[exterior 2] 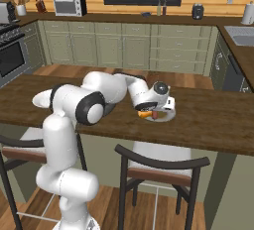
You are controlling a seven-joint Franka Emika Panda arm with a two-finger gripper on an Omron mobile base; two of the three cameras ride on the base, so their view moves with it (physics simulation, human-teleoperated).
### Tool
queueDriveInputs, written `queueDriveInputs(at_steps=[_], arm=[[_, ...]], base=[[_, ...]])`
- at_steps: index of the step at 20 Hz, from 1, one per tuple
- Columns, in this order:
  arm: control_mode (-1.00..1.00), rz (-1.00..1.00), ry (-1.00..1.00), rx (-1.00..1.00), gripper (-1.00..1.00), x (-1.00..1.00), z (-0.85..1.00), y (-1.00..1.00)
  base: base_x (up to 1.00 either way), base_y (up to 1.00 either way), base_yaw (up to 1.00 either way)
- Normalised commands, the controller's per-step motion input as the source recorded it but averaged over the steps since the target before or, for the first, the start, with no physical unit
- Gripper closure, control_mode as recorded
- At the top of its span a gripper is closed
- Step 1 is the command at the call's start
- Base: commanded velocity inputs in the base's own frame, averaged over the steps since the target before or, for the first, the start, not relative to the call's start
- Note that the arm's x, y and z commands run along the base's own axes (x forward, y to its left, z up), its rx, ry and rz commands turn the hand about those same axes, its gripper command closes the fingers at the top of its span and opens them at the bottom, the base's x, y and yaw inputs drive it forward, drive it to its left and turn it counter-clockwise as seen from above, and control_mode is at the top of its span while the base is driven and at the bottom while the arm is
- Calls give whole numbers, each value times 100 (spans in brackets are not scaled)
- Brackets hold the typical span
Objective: Place one bun and one sausage from the bowl on each plate.
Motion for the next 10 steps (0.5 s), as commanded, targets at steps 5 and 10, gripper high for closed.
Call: queueDriveInputs(at_steps=[5,10], arm=[[-100,-26,12,10,100,81,0,-23],[-100,-19,12,12,-100,49,0,-30]], base=[[0,0,0],[0,0,0]])
